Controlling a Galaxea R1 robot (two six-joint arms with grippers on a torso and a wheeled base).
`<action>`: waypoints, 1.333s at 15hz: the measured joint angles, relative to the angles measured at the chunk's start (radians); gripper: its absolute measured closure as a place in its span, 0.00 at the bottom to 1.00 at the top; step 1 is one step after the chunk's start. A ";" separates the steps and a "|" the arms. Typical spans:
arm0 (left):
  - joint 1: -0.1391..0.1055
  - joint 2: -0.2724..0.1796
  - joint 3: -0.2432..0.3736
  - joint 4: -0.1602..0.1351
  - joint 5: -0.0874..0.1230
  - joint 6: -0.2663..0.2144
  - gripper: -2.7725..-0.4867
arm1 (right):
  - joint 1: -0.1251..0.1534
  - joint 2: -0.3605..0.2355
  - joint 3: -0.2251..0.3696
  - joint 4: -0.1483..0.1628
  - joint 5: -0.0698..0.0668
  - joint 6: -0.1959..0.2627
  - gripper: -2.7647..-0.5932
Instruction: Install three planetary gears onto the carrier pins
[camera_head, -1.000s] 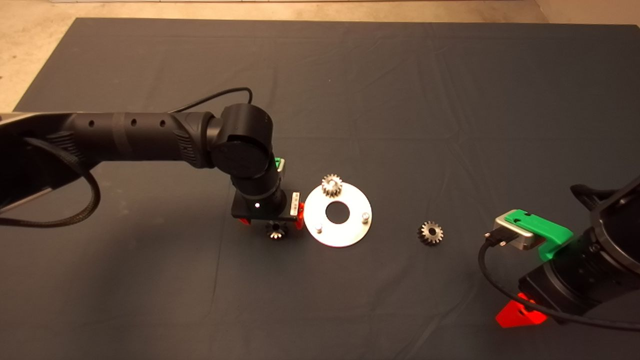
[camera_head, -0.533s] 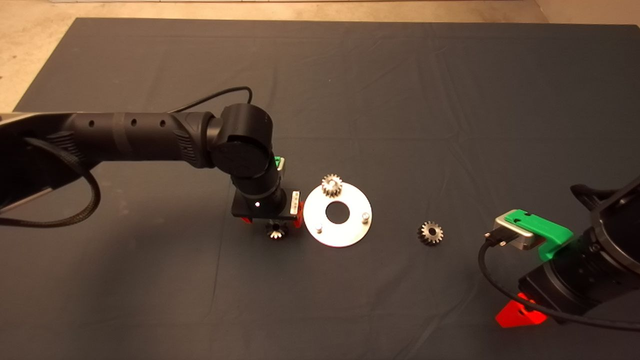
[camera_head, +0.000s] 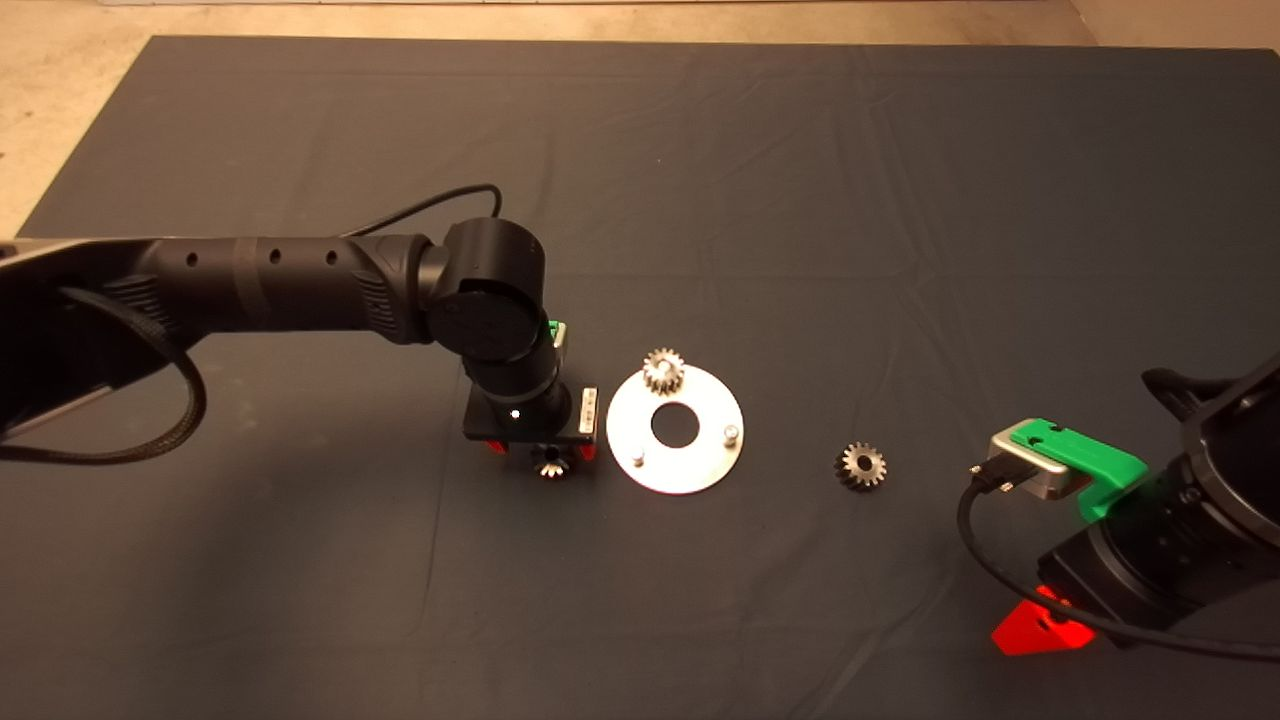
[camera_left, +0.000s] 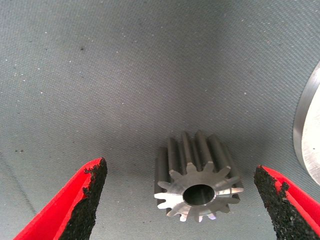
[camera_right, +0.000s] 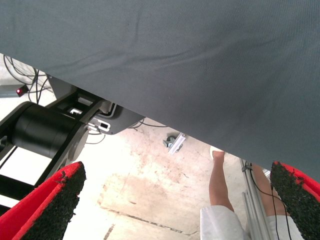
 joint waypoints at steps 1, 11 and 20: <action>0.002 0.000 0.000 0.000 0.000 0.000 0.36 | 0.000 0.000 0.000 0.000 0.000 0.000 0.01; 0.011 0.026 -0.023 0.001 -0.001 0.023 0.45 | 0.000 0.000 0.000 0.000 0.000 0.000 0.01; 0.011 0.027 -0.027 0.001 -0.003 0.023 0.55 | 0.000 0.000 0.000 0.000 0.000 0.000 0.01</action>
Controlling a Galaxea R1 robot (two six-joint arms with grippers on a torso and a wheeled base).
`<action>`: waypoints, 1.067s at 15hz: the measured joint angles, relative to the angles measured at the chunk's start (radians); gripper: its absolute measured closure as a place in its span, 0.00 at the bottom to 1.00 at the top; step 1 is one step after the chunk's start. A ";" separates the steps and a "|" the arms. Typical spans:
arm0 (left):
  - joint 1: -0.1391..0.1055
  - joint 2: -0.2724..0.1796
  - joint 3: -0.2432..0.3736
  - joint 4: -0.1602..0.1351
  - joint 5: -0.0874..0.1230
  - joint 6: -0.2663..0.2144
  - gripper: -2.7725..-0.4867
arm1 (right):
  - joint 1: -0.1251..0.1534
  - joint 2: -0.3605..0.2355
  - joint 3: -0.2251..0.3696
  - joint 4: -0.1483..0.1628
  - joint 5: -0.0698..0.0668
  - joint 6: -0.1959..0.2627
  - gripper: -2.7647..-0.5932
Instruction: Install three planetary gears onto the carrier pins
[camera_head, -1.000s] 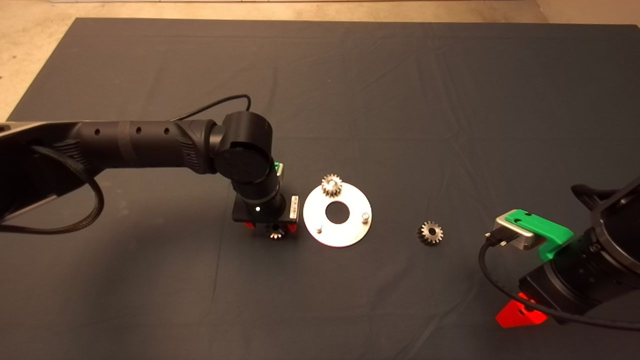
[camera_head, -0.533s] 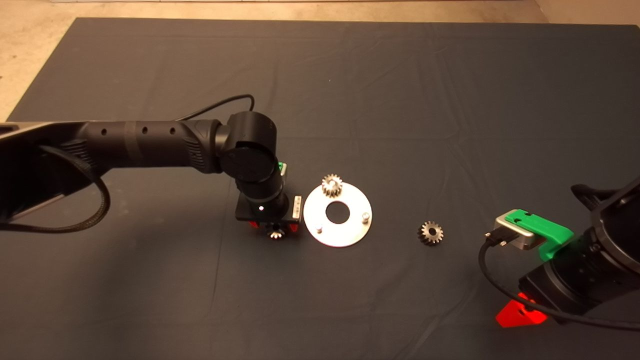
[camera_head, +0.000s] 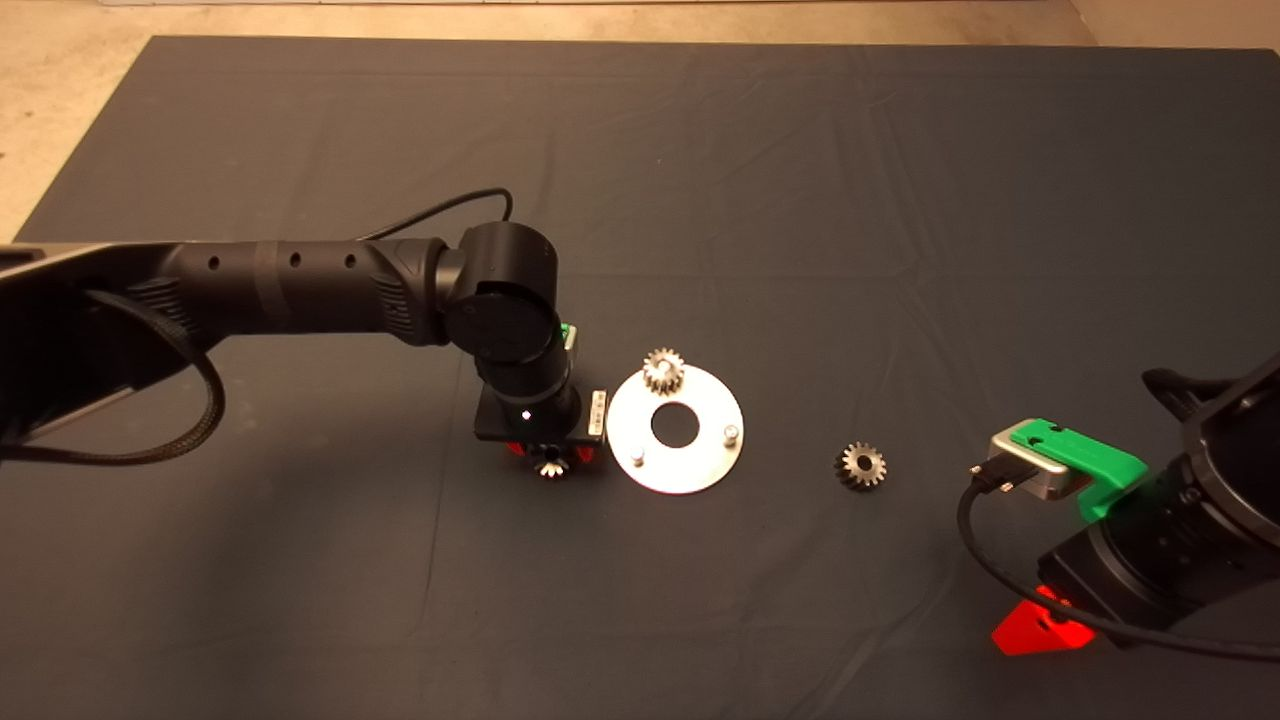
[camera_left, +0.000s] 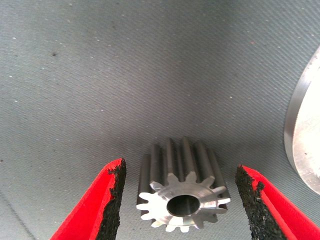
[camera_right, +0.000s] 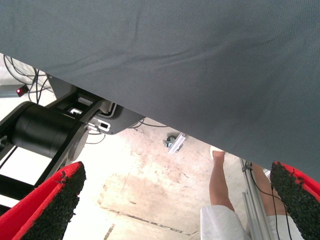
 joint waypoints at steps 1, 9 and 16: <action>0.000 0.001 0.000 0.000 0.000 0.000 0.55 | 0.000 0.000 0.000 0.000 0.000 0.000 0.01; 0.000 0.006 0.004 0.000 0.000 -0.001 0.55 | 0.000 0.000 0.000 0.000 0.000 0.000 0.01; 0.000 0.006 0.012 0.000 0.005 -0.001 0.68 | 0.000 0.000 0.000 0.000 0.000 0.000 0.01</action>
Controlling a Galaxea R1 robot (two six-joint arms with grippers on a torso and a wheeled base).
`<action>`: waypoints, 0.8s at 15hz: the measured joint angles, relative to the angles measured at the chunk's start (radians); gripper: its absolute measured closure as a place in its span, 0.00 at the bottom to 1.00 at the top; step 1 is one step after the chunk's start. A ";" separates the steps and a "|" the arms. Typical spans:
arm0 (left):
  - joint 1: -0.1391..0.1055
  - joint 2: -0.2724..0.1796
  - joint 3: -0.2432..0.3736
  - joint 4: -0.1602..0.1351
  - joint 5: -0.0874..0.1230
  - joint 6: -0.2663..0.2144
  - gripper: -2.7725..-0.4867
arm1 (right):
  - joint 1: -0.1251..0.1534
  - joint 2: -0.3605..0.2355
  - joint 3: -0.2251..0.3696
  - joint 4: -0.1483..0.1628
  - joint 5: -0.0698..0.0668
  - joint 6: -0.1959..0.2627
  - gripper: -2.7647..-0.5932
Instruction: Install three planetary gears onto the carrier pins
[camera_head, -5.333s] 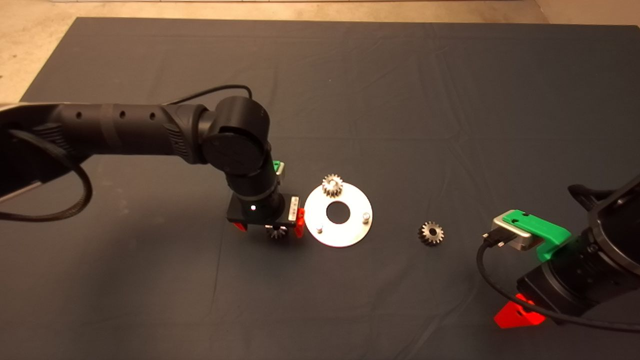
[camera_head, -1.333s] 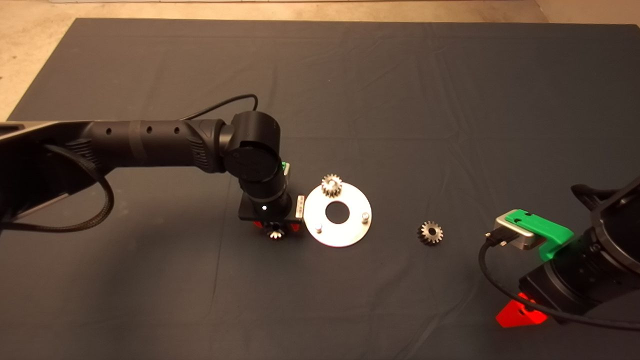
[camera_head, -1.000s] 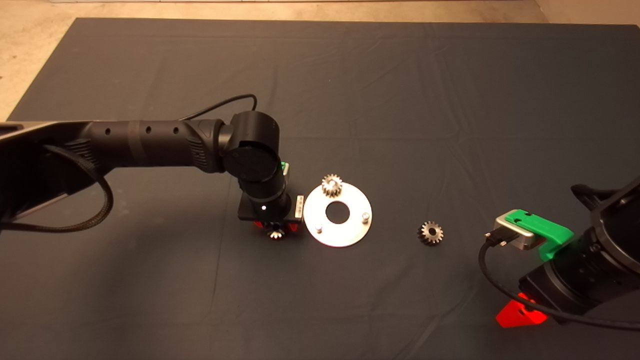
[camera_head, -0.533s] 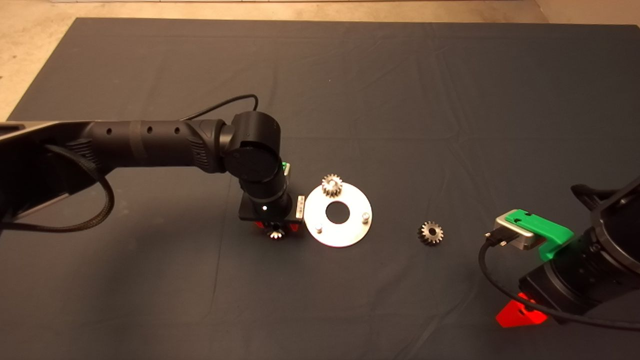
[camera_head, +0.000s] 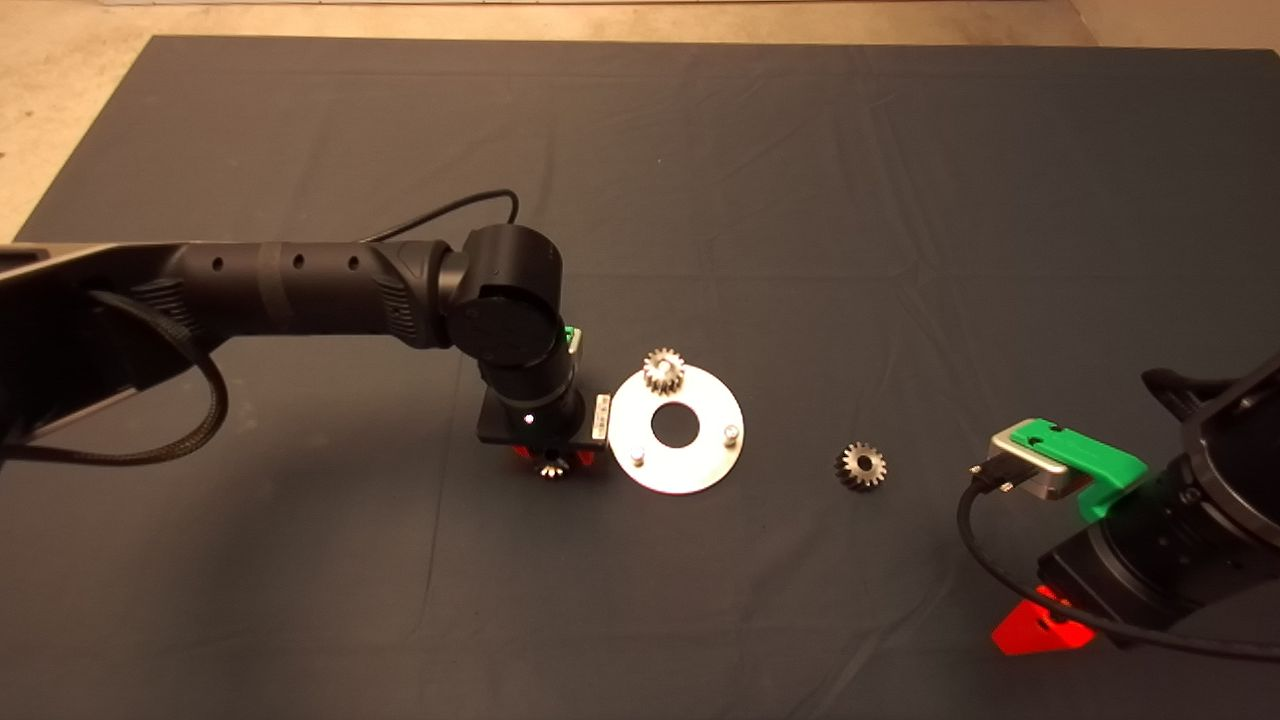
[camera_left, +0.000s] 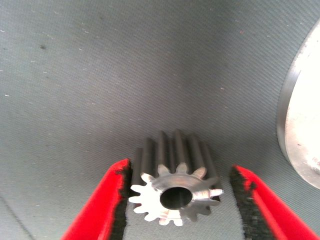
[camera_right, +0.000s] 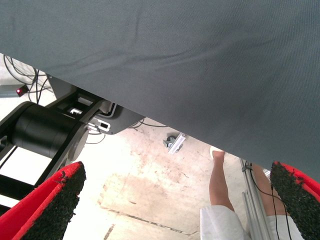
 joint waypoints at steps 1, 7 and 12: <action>0.006 0.000 0.000 0.002 0.001 0.000 0.68 | 0.000 0.000 0.000 0.000 0.000 0.000 0.01; 0.026 0.000 0.003 0.010 0.011 0.001 0.73 | 0.000 0.000 0.000 0.000 0.000 0.000 0.01; 0.025 0.000 0.003 0.010 0.011 0.001 0.75 | 0.000 0.000 0.000 0.000 0.000 0.000 0.01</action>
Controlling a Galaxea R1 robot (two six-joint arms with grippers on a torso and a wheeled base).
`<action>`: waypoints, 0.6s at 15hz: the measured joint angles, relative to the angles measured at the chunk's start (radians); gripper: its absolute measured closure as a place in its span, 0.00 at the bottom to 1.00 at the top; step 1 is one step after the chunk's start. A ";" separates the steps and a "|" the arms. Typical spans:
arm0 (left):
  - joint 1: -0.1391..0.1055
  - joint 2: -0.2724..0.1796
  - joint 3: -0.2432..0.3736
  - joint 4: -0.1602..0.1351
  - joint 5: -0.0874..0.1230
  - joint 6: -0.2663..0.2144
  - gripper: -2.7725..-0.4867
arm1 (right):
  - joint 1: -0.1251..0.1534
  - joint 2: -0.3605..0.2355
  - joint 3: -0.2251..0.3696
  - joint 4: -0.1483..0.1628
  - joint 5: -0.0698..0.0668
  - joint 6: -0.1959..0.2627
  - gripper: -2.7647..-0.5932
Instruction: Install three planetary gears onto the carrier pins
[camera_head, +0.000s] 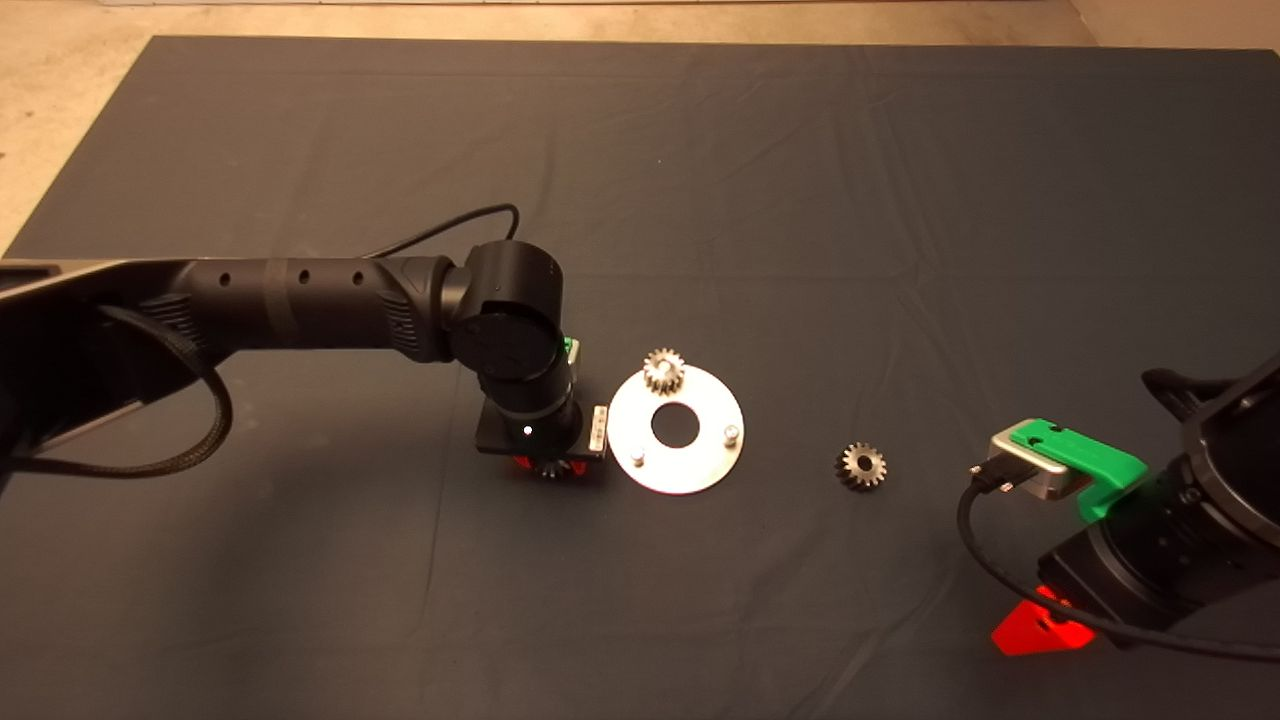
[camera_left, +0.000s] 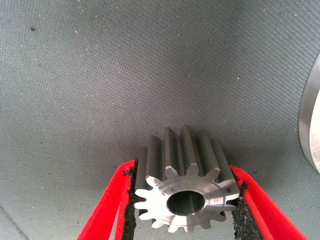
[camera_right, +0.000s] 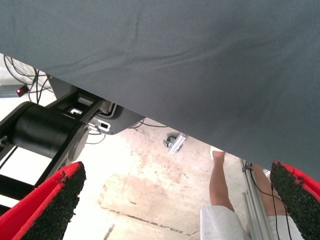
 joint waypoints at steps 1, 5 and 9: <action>0.000 0.000 0.000 0.000 0.000 0.000 0.75 | 0.000 0.000 0.000 0.000 0.000 0.000 0.01; 0.000 0.000 0.000 0.000 0.000 0.000 0.77 | 0.000 0.000 0.000 0.000 0.000 0.000 0.01; 0.000 0.000 0.000 0.000 0.000 0.000 0.79 | 0.000 0.000 0.000 0.000 0.000 0.000 0.01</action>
